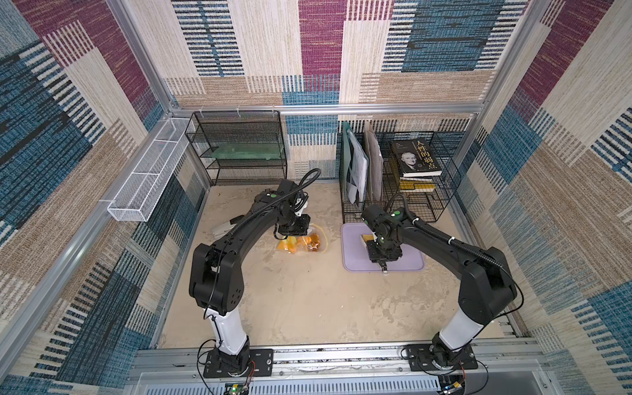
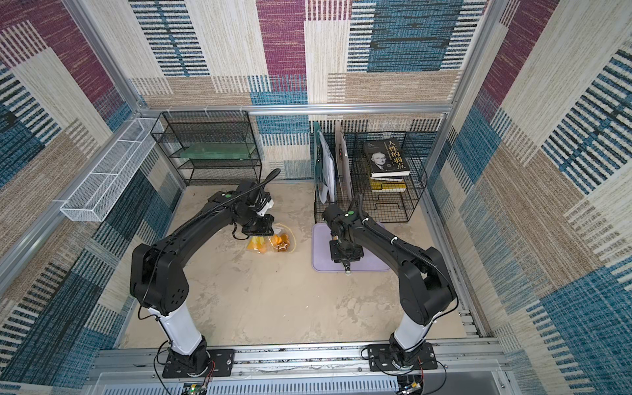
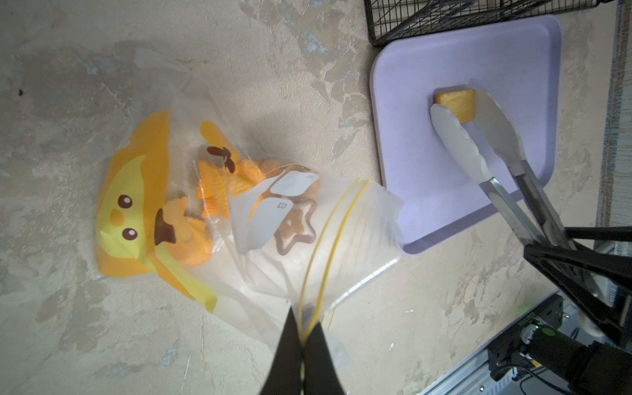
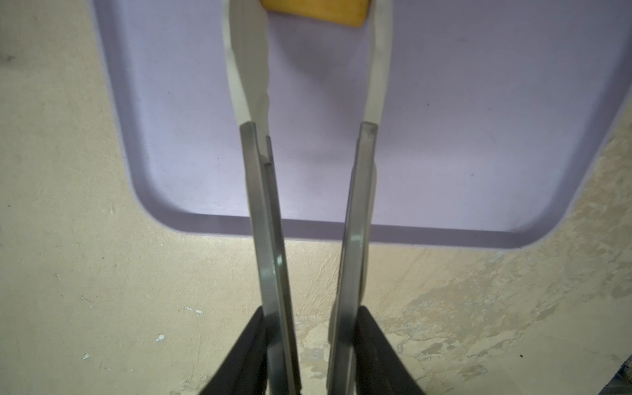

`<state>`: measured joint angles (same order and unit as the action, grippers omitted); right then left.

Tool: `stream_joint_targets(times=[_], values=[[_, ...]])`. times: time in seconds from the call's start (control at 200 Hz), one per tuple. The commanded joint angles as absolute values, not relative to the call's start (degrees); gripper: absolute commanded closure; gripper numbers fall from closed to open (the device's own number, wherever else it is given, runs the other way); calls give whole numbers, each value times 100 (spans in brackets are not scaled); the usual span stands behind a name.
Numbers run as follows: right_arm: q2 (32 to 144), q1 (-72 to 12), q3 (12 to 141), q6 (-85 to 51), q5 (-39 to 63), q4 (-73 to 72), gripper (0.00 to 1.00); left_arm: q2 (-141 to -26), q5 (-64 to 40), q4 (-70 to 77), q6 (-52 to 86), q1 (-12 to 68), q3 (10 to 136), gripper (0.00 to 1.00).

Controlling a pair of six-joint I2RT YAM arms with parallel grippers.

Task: Put the cookies into a resealable bag to prevent moisture
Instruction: Pick up the cookie from the tray, then place the cookie in the ziploc bag.

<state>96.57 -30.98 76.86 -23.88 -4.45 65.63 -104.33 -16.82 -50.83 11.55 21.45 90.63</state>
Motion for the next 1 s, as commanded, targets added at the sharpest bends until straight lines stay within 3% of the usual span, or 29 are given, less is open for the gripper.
stream_joint_targets(times=[0.0, 0.16, 0.621, 0.992], values=[[9553, -3087, 7676, -2349, -387, 6407, 62, -10389, -1714, -5027, 1024, 2143, 9057, 100], [9229, -3043, 7725, -2270, -345, 6367, 63, -10428, -1767, -5022, 1014, 2144, 9086, 100], [8239, -3091, 7710, -1737, 1122, 5985, 63, -10639, -2052, -5076, 1027, 2179, 9148, 100], [8247, -3552, 7845, -1503, 2142, 5459, 63, -10679, -2071, -5123, 1081, 2224, 9274, 100]])
